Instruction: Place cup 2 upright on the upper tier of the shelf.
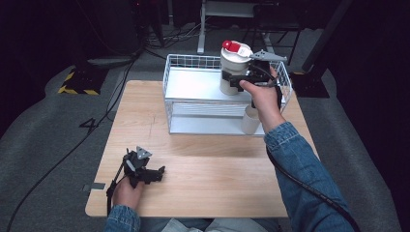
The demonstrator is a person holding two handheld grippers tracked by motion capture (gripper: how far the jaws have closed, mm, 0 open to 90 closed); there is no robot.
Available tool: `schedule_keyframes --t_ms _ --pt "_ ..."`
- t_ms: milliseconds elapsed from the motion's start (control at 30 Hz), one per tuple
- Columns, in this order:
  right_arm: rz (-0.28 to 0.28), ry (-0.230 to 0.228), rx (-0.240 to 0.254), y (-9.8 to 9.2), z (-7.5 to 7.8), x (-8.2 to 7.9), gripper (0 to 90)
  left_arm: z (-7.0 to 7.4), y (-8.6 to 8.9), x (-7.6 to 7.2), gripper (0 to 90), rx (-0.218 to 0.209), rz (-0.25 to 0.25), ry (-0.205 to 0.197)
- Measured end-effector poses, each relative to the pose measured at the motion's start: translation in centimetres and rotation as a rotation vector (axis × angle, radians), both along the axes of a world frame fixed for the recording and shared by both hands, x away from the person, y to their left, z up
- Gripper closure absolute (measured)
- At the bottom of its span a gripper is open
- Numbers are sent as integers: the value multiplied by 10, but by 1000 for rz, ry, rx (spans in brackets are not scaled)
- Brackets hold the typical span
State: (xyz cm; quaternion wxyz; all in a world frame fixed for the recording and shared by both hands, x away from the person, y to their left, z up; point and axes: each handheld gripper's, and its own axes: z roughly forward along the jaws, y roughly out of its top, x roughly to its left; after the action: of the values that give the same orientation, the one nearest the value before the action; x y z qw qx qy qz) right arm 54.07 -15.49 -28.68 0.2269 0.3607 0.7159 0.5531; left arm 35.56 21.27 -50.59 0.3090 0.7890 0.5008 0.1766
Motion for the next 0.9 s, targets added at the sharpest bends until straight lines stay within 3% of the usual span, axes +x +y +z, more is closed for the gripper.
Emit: schedule_keyframes --t_ms 467,900 --pt "29 -12 -19 -21 7 -23 0 0 -1 1 0 1 3 1" --pt "116 -14 -32 -38 16 -58 0 0 -1 0 0 0 2 1"
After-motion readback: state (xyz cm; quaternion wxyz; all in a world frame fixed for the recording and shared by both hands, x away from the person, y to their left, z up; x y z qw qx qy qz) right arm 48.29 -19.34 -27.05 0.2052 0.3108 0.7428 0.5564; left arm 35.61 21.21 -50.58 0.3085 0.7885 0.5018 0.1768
